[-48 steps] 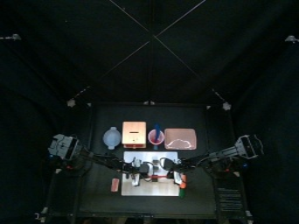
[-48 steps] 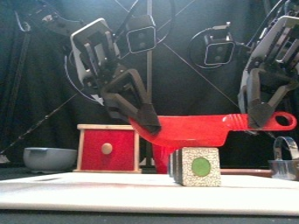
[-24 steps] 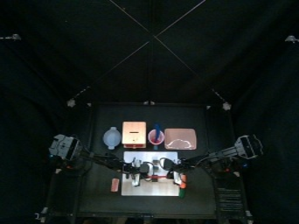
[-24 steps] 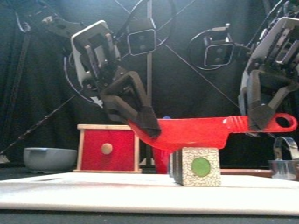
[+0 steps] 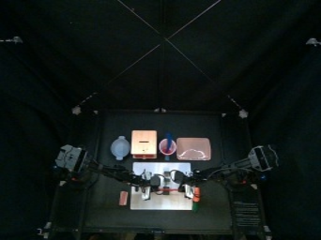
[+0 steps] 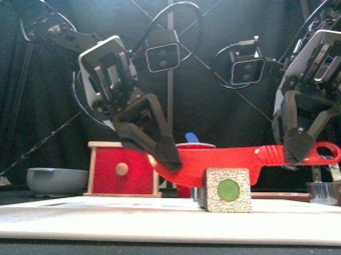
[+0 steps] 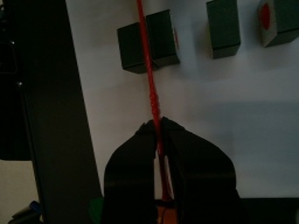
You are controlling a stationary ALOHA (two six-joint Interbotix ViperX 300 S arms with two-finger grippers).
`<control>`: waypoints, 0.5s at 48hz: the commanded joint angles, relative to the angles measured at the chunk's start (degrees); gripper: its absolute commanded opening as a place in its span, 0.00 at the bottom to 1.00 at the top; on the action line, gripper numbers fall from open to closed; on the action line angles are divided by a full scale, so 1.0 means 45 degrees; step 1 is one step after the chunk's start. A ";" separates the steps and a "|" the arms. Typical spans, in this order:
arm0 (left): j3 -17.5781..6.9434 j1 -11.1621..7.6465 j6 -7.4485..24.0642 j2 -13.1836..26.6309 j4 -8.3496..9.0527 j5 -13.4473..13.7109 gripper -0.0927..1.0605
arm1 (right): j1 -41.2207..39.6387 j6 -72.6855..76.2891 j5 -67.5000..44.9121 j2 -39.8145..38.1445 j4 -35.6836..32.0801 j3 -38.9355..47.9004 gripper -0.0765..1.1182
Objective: Place sushi on board then cut the sushi with the knife then place the pieces on the plate
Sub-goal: Cut the sushi into 4 pieces
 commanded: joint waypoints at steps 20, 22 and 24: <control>-0.0117 -0.0273 -0.0020 -0.0098 -0.0527 0.0566 0.46 | 0.0645 0.0039 0.0039 0.0254 0.0664 -0.0352 0.28; -0.0117 -0.0352 -0.0020 -0.0117 -0.0605 0.0586 0.46 | 0.0703 0.0039 0.0039 0.0254 0.0742 -0.0371 0.28; -0.0137 -0.0391 -0.0020 -0.0137 -0.0664 0.0566 0.46 | 0.0762 0.0039 0.0039 0.0254 0.0820 -0.0371 0.28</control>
